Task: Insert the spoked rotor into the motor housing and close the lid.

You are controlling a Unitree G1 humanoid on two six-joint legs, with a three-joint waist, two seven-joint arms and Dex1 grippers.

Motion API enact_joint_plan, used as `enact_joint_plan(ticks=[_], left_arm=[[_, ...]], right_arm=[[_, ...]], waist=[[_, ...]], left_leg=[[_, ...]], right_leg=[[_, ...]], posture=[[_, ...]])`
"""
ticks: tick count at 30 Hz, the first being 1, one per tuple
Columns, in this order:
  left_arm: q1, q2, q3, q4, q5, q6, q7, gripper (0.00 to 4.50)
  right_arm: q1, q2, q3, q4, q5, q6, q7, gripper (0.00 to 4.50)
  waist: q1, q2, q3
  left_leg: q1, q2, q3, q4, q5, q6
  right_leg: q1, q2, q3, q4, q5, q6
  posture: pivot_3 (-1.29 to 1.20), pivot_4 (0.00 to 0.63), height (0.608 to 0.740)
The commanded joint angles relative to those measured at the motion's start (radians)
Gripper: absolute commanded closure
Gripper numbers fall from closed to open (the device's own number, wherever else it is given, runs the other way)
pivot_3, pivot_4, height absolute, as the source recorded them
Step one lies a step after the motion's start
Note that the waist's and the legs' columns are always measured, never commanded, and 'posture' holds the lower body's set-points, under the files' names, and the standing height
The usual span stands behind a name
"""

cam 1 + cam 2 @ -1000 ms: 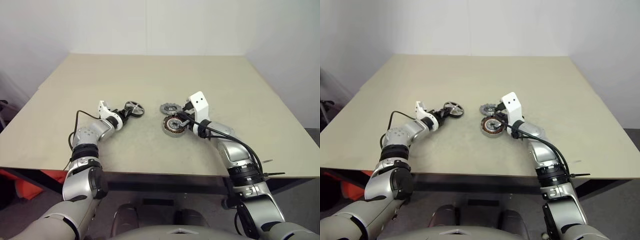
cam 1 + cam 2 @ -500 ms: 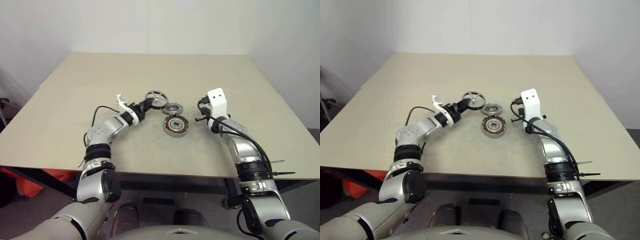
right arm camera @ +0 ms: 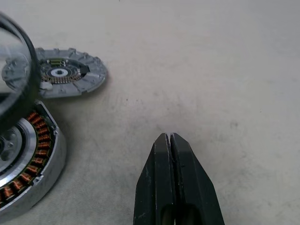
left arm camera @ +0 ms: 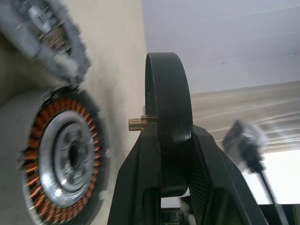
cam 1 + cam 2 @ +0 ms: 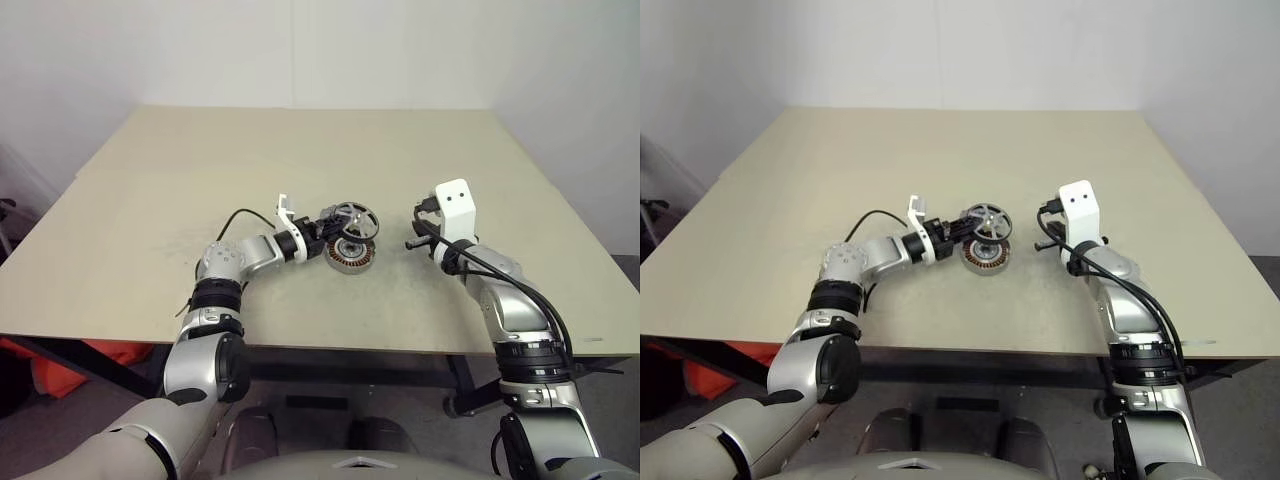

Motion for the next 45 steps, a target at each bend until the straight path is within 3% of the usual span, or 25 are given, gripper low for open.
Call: enact_joint_plan(ticks=[1, 24, 25, 26, 37, 45], left_arm=[[-0.01, 0.006, -0.018, 0.005, 0.019, 0.003, -0.039, 4.08], [0.024, 0.027, -0.04, 0.041, 0.128, -0.055, -0.074, 4.08], [0.025, 0.027, -0.041, 0.04, 0.129, -0.054, -0.077, 3.36], [0.025, 0.027, -0.04, 0.039, 0.129, -0.052, -0.077, 3.15], [0.01, 0.053, -0.004, 0.019, 0.128, -0.075, -0.058, 3.15], [0.049, 0.091, -0.036, -0.137, 0.147, -0.115, -0.082, 3.15]], right_arm=[[-0.008, -0.01, -0.025, -0.052, 0.009, 0.005, -0.008, 4.5], [-0.024, 0.003, -0.006, -0.03, 0.002, -0.016, -0.016, 4.5], [-0.024, 0.003, -0.005, -0.03, 0.002, -0.016, -0.016, 4.5], [-0.024, 0.005, -0.004, -0.029, 0.002, -0.017, -0.016, 4.5], [-0.028, 0.011, 0.009, -0.035, 0.008, -0.03, 0.003, 4.5], [-0.018, 0.024, 0.028, -0.089, 0.062, -0.046, 0.089, 4.5]], waist=[[0.0, 0.0, 0.0], [-0.003, 0.0, 0.0], [-0.003, 0.0, 0.0], [-0.003, 0.001, 0.0], [-0.003, 0.001, 0.0], [-0.003, 0.001, 0.0]], left_leg=[[0.0, 0.0, 0.0, 0.0, 0.0, 0.0], [0.002, 0.001, 0.0, 0.0, 0.0, 0.0], [0.002, 0.001, 0.0, 0.0, 0.0, 0.0], [0.002, 0.001, 0.0, 0.0, 0.0, 0.0], [0.005, 0.001, 0.0, 0.0, 0.0, 0.0], [0.003, 0.001, 0.0, 0.0, 0.0, 0.0]], right_leg=[[0.0, 0.0, 0.0, 0.0, 0.0, 0.0], [0.002, 0.0, 0.0, 0.0, 0.0, 0.0], [0.002, 0.0, 0.0, 0.0, 0.0, 0.0], [0.002, 0.0, 0.0, 0.0, 0.0, 0.0], [0.004, 0.0, 0.0, 0.0, 0.0, 0.0], [0.003, 0.0, 0.0, 0.0, 0.0, 0.0]], posture=[[0.0, 0.0, 0.74], [0.0, 0.0, 0.74], [0.0, 0.0, 0.74], [0.0, 0.0, 0.74], [0.0, 0.0, 0.74], [0.0, 0.0, 0.74]])
